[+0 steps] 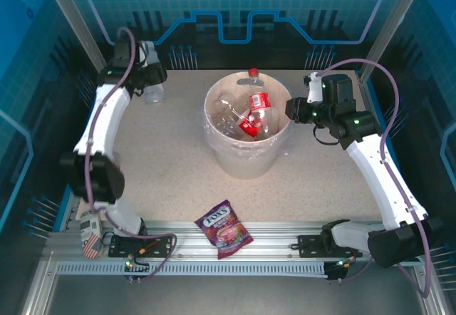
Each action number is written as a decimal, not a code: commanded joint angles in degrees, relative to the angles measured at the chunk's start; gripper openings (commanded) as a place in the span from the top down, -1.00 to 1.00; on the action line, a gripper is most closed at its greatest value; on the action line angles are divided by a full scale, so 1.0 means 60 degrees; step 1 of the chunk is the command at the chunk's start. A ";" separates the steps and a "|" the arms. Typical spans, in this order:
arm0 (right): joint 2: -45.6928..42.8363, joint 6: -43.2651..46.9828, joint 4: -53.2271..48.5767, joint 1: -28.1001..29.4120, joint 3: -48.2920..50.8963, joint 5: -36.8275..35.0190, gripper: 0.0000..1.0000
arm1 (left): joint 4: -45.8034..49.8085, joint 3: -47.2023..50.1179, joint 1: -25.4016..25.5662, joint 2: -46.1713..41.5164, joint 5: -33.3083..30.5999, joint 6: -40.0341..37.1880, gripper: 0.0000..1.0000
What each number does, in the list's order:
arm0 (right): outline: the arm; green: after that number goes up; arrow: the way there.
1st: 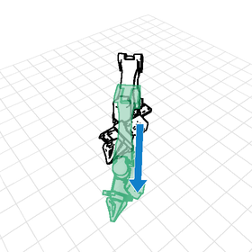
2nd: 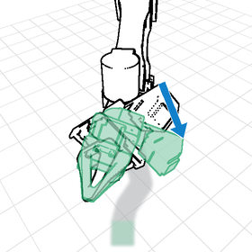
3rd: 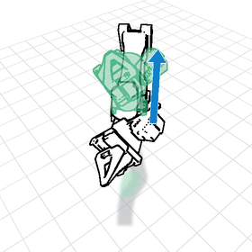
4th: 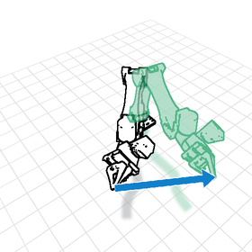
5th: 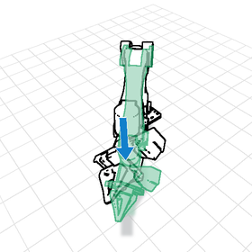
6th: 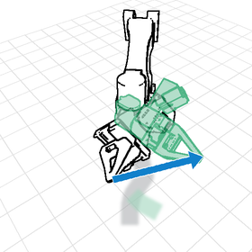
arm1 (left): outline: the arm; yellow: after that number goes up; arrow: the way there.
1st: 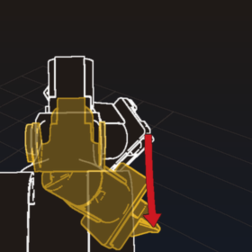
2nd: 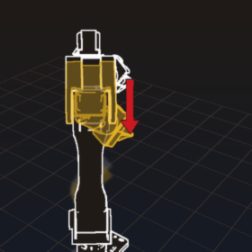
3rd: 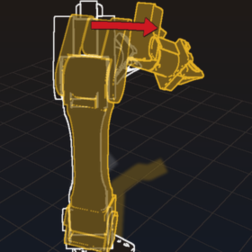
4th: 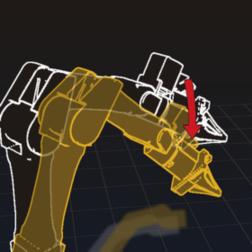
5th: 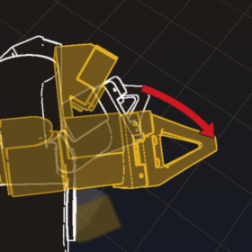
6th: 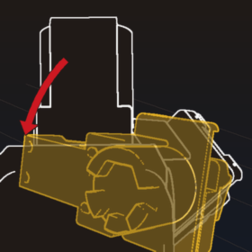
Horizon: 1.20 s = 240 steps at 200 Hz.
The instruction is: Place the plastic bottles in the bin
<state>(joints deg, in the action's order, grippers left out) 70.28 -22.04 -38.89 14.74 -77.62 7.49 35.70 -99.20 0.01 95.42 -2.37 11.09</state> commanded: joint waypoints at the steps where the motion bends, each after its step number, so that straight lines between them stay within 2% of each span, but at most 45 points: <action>1: -0.0157 0.0035 0.0238 0.0207 -0.0025 0.0267 0.43 | -0.2240 0.1192 0.0713 -0.1863 0.0646 0.1760 0.09; 29: -0.0149 -0.0017 0.0319 0.0209 0.0043 0.0289 0.43 | -0.4052 0.2449 0.1768 -0.3609 0.0787 0.3555 0.28; 52: -0.0127 -0.0043 0.0399 0.0220 0.0127 0.0305 0.43 | -0.4544 0.2646 0.3018 -0.4071 0.0394 0.4332 0.33; 90: -0.0097 -0.0038 0.0456 0.0311 0.0136 0.0261 0.43 | -0.4732 0.2537 0.4913 -0.3496 -0.0654 0.5399 0.40; 124: -0.0054 -0.0023 0.0510 0.0428 0.0137 0.0196 0.43 | -0.4641 0.2637 0.6069 -0.2698 -0.1493 0.5755 0.40; 164: -0.0128 0.0032 0.0443 0.0456 0.0111 0.0136 0.43 | -0.4252 0.2927 0.6909 -0.2417 -0.2617 0.5518 0.38; 218: -0.0080 0.0052 0.0462 0.0495 0.0113 0.0116 0.43 | -0.3670 0.2902 0.7435 -0.1991 -0.2980 0.5630 0.32; 240: -0.0080 0.0057 0.0462 0.0486 0.0096 0.0100 0.43 | -0.3750 0.3190 0.7553 -0.1987 -0.3065 0.5902 0.23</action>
<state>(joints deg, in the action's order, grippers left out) 70.30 -22.04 -37.82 16.23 -77.23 7.22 12.97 -81.43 44.40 83.44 -17.96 44.62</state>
